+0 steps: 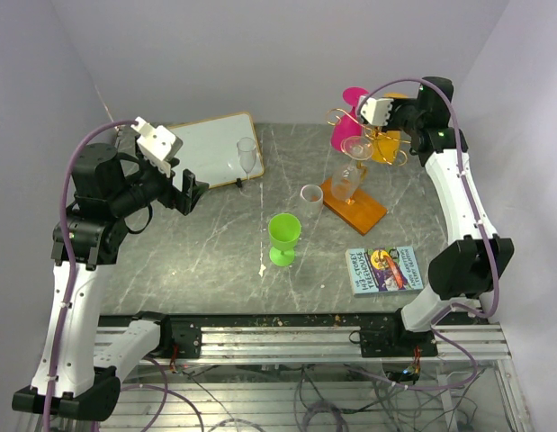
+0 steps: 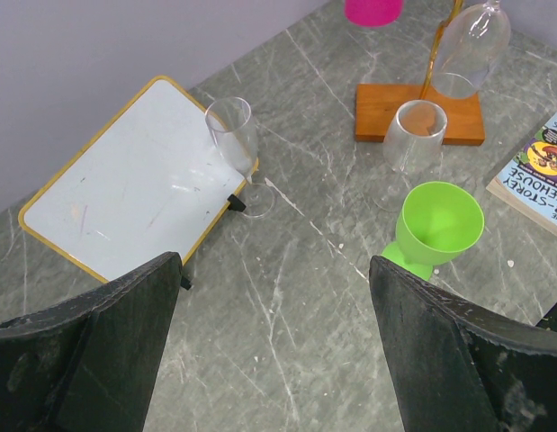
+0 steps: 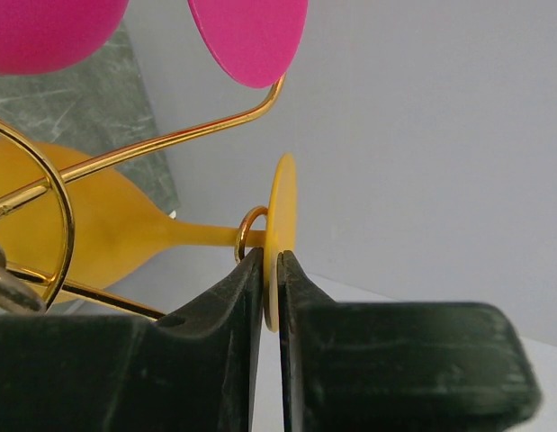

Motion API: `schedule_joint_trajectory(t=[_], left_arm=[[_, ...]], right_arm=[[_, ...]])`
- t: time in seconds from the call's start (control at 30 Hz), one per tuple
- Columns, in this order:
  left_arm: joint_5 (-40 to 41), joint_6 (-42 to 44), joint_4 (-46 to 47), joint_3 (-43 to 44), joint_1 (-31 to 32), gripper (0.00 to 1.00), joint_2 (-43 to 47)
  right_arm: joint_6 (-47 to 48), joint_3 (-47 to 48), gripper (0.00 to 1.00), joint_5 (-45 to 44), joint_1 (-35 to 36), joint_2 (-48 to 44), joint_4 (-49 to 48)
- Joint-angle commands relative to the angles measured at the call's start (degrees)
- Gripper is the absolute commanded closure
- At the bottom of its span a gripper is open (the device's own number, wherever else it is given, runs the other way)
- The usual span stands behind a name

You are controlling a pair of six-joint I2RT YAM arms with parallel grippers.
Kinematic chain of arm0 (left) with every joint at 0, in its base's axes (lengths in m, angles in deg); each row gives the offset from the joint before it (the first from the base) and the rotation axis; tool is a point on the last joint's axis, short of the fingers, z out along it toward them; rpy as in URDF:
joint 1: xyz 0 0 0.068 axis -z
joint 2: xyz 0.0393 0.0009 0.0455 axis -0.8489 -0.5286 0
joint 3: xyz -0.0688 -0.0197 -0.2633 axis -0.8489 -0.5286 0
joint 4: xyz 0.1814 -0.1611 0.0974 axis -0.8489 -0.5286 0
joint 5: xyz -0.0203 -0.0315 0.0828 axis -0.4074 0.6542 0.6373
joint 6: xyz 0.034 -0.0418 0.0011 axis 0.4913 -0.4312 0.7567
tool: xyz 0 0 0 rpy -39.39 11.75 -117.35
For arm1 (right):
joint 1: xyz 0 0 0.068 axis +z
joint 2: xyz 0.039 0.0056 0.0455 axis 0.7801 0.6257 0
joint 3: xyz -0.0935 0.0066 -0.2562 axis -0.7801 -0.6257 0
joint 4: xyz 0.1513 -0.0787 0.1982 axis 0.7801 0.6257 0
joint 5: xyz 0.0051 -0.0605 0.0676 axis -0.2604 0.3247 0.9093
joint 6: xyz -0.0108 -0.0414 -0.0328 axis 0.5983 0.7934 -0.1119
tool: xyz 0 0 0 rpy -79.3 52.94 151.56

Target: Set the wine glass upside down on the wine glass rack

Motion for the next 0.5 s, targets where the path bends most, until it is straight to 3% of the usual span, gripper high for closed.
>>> schedule_joint_trajectory(t=[0.0, 0.17, 0.47], left_arm=[[-1.6, 0.5, 0.2, -0.5, -0.7, 0.04, 1.0], [-1.5, 0.7, -0.1, -0.7, -0.7, 0.04, 1.3], [-1.8, 0.9, -0.1, -1.1, -0.7, 0.04, 1.8]], right_arm=[[-2.5, -0.6, 0.86, 1.5, -0.1, -1.9, 0.7], [-3.7, -1.1, 0.76, 2.7, -0.1, -2.6, 0.5], [-3.8, -3.5, 0.68, 3.1, -0.1, -4.4, -0.4]])
